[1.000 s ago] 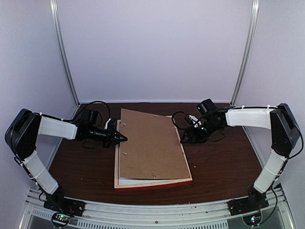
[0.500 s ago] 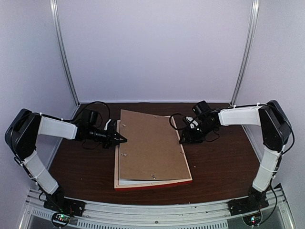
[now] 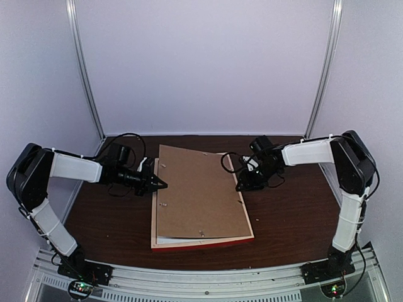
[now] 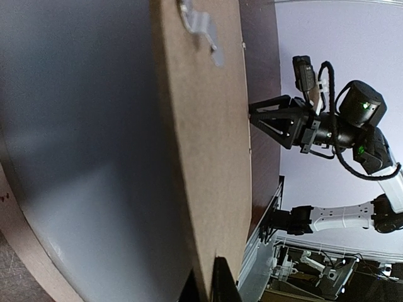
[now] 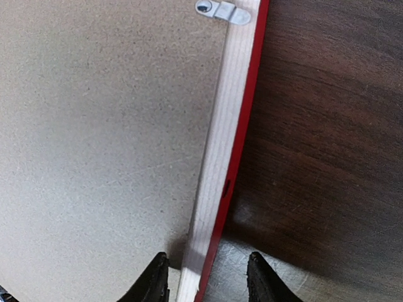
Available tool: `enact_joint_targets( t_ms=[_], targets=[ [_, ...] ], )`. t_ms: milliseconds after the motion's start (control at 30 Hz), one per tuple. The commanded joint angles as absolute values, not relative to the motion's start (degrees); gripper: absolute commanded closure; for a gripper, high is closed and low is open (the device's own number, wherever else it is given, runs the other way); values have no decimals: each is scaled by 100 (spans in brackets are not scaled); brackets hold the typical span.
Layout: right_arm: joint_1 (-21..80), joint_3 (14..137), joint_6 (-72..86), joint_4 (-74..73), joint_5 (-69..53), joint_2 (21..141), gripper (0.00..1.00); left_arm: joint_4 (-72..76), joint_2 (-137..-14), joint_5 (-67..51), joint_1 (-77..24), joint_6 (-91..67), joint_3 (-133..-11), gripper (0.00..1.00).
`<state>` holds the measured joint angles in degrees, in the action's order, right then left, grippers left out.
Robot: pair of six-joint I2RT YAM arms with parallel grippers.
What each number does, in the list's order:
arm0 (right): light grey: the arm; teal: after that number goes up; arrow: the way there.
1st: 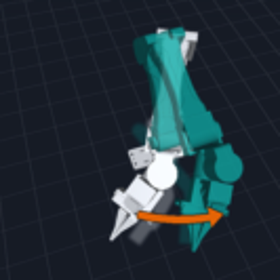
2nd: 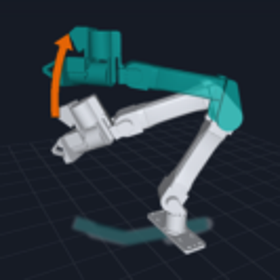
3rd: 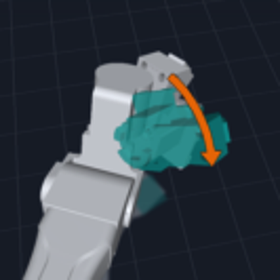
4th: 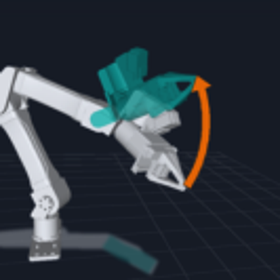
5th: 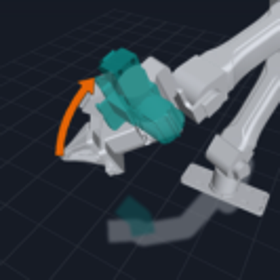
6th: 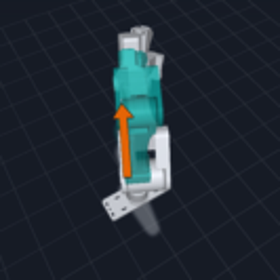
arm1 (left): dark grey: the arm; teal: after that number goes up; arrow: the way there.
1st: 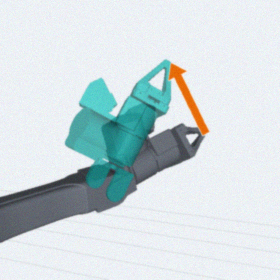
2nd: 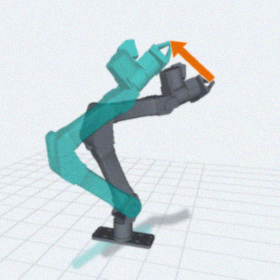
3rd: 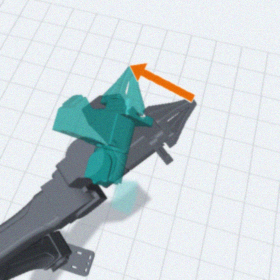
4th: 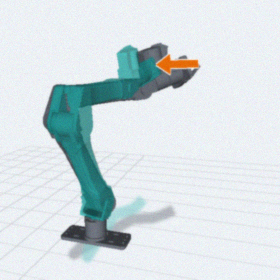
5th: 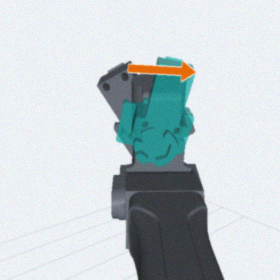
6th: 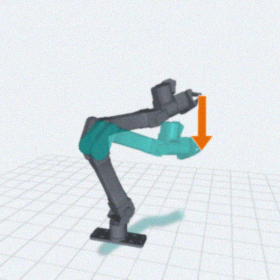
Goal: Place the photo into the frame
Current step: Hold the frame body at the center of the board.
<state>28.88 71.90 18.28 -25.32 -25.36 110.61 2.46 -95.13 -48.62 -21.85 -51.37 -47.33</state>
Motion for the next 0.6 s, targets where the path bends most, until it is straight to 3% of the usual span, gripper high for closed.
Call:
enact_joint_targets(
  t_ms=[0, 333, 567],
  targets=[
    [2876, 7352, 1799, -2431, -2393, 11191, 58, -451, -9595, -4083, -2191, -4547, -4718, 100],
    [2864, 7356, 1786, -2383, -2451, 11273, 73, -520, -9712, -4018, -2188, -4445, -4739, 100],
    [2861, 7338, 1767, -2373, -2503, 11346, 79, -587, -9738, -3943, -2188, -4399, -4737, 100]
  ],
)
